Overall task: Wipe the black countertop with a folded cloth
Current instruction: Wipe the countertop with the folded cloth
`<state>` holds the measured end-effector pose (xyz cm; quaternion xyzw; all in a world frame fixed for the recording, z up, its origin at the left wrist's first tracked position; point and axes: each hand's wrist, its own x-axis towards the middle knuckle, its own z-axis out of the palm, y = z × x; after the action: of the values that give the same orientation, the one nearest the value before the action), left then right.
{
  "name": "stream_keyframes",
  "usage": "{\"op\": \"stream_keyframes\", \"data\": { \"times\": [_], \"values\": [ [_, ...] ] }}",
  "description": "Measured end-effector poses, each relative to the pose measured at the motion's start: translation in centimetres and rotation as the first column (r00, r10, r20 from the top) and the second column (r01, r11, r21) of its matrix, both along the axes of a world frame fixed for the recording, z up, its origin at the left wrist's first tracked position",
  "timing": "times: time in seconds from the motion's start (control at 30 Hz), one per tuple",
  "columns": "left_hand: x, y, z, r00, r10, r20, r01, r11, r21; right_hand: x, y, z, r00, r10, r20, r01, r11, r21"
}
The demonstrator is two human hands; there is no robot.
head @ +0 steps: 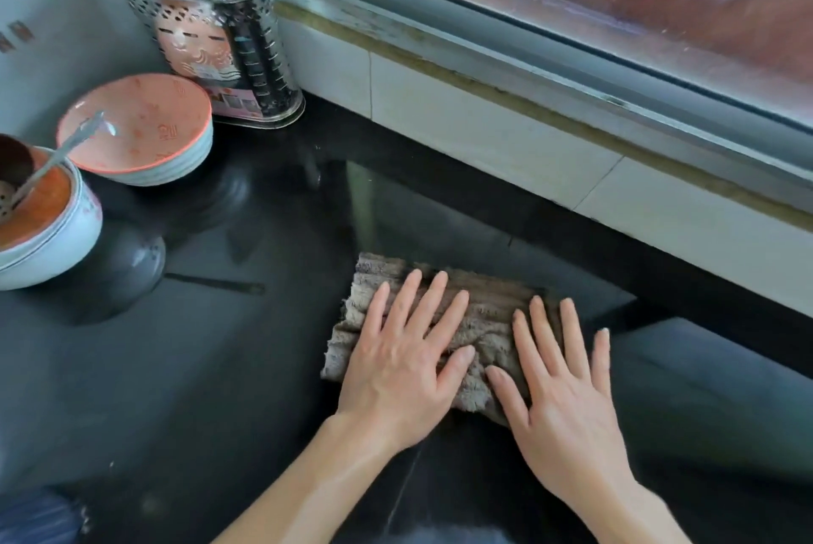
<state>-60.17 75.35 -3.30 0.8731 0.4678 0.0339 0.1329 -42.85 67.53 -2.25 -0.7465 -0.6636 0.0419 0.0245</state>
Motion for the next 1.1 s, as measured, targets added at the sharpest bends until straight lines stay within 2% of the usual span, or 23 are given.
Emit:
{"op": "stream_keyframes", "data": {
  "times": [0.1,0.2,0.3,0.43,0.67,0.93,1.1],
  "values": [
    [0.2,0.7,0.1,0.999,-0.014,-0.041,0.014,1.0,0.004,0.2,0.2,0.3,0.995,0.097,-0.019,-0.096,0.994,0.051],
    [0.9,2.1,0.2,0.996,-0.055,-0.071,0.056,0.998,0.003,0.5,1.2,0.3,0.977,0.207,-0.043,-0.206,0.978,0.013],
    [1.9,3.6,0.2,0.995,-0.077,-0.067,0.078,0.997,0.001,1.4,2.0,0.1,0.985,0.169,-0.035,-0.171,0.984,-0.041],
    [4.3,6.4,0.5,0.996,-0.073,-0.056,0.072,0.997,-0.017,3.4,4.6,-0.1,0.994,0.098,-0.043,-0.099,0.995,-0.03],
    [9.3,10.9,0.3,0.992,-0.072,-0.099,0.07,0.997,-0.02,8.4,9.2,-0.5,0.995,0.088,-0.057,-0.09,0.995,-0.048],
    [12.0,8.4,0.3,0.995,-0.067,-0.075,0.066,0.998,-0.014,11.3,7.8,-0.3,0.998,0.056,-0.039,-0.059,0.995,-0.076],
    [13.1,4.2,0.4,0.985,-0.159,-0.06,0.16,0.987,0.0,11.9,2.4,0.2,0.998,-0.012,-0.056,0.008,0.998,-0.066]
  ]
}}
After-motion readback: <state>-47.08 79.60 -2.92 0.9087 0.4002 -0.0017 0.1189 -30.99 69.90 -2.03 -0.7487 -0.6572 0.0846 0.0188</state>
